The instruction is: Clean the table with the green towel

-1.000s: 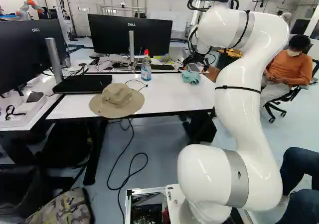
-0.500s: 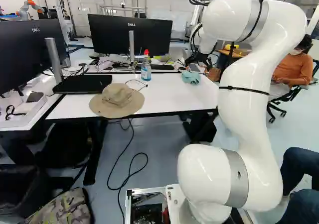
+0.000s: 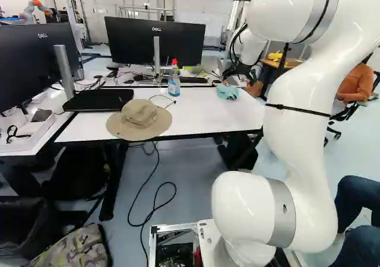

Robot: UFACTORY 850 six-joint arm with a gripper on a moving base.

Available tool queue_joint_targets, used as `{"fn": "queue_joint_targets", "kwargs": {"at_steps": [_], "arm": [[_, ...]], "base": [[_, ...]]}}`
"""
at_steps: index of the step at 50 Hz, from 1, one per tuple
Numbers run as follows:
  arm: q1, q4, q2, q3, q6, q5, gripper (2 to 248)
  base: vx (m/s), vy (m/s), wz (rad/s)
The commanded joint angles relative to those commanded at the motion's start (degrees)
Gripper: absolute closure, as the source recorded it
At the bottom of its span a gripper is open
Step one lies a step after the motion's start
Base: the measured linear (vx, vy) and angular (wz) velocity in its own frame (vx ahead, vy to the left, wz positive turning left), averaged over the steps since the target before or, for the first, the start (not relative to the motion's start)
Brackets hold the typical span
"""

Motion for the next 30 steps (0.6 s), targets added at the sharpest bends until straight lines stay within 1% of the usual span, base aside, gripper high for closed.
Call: {"fn": "queue_joint_targets", "kwargs": {"at_steps": [15,30], "arm": [[0.31,-0.06,0.63,1.18,0.0,1.11,3],[0.98,-0.2,2.02,3.8,0.0,3.57,3]], "base": [[0.0,0.0,0.0],[0.0,0.0,0.0]]}}
